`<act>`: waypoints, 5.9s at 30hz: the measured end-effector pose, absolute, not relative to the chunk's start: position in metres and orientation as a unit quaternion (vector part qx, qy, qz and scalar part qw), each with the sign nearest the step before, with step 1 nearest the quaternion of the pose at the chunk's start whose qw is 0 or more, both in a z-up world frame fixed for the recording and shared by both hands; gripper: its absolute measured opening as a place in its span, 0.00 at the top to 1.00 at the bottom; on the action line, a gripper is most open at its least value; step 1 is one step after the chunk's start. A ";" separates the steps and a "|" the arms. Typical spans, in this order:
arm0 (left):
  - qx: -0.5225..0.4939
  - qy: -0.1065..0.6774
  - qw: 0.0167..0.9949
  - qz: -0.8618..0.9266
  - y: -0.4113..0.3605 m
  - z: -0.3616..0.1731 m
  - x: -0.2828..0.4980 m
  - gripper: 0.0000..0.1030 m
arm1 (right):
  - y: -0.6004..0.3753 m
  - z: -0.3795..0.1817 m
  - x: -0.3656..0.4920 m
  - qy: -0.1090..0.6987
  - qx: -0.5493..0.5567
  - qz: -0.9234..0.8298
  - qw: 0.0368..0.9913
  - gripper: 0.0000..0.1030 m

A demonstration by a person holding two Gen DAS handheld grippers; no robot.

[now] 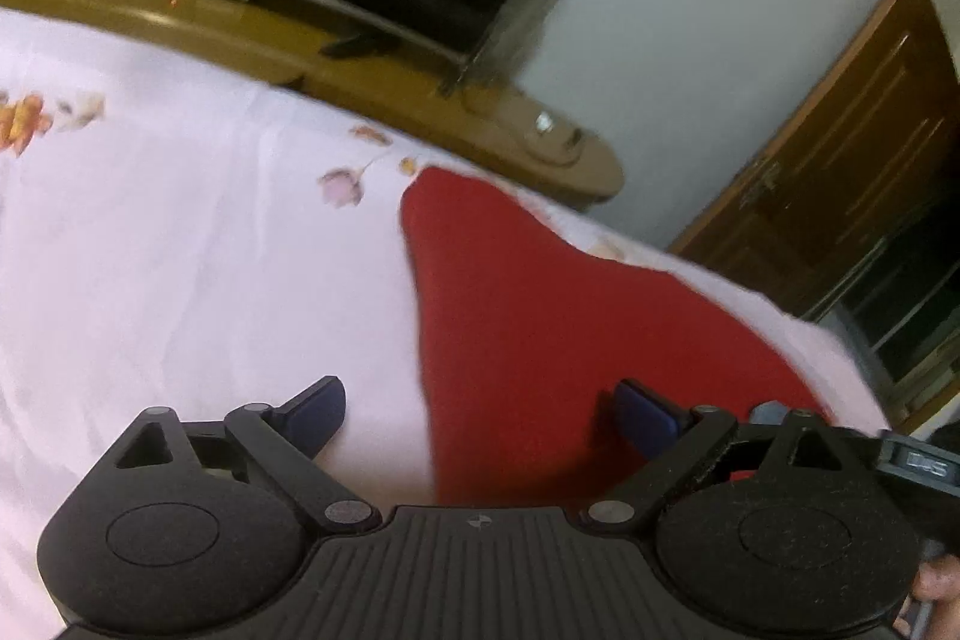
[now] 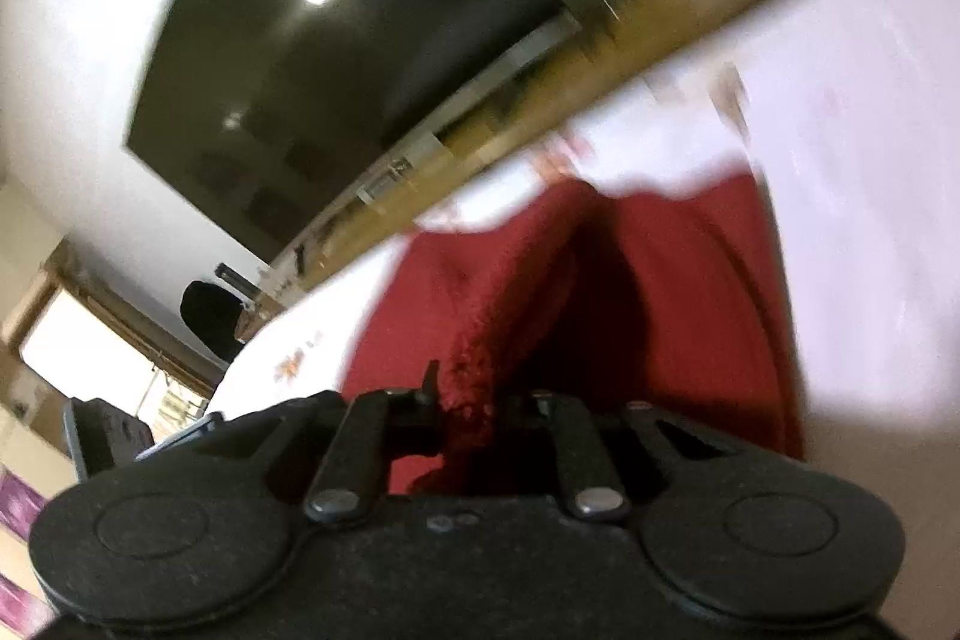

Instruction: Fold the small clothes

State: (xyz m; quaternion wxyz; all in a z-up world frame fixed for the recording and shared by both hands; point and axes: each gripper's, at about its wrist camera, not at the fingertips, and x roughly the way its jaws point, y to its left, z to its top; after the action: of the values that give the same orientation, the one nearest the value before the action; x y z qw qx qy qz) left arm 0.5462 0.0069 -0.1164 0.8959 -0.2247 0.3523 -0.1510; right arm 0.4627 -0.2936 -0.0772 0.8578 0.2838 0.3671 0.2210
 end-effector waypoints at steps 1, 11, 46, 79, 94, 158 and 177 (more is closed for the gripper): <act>-0.224 0.349 0.896 -0.155 0.005 -0.115 0.547 0.07 | -0.292 -0.065 0.457 0.348 0.266 0.227 0.870 0.86; -0.160 0.406 0.887 -0.152 -0.023 -0.139 0.560 0.07 | -0.324 -0.112 0.438 0.397 0.298 0.149 0.855 0.83; -0.134 0.397 0.896 -0.148 -0.038 -0.120 0.570 0.04 | -0.346 -0.104 0.443 0.384 0.303 0.130 0.862 0.64; -0.066 0.403 0.886 -0.219 -0.039 -0.132 0.477 0.04 | -0.328 -0.104 0.387 0.442 0.251 0.143 0.849 0.90; -0.147 0.358 0.892 -0.233 0.019 -0.099 0.496 0.04 | -0.364 -0.077 0.384 0.353 0.255 0.117 0.893 0.34; -0.092 0.432 0.843 -0.308 -0.067 -0.130 0.593 0.10 | -0.374 -0.140 0.499 0.446 0.327 0.241 0.797 0.46; -0.184 0.394 0.838 -0.330 -0.029 -0.121 0.588 0.55 | -0.338 -0.103 0.473 0.408 0.263 0.201 0.851 0.65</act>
State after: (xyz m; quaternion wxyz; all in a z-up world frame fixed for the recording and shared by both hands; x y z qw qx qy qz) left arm 0.5884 -0.0294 -0.1210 0.8377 -0.1836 0.3944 -0.3301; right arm 0.4733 -0.3380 -0.1026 0.8511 0.2626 0.4079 0.2007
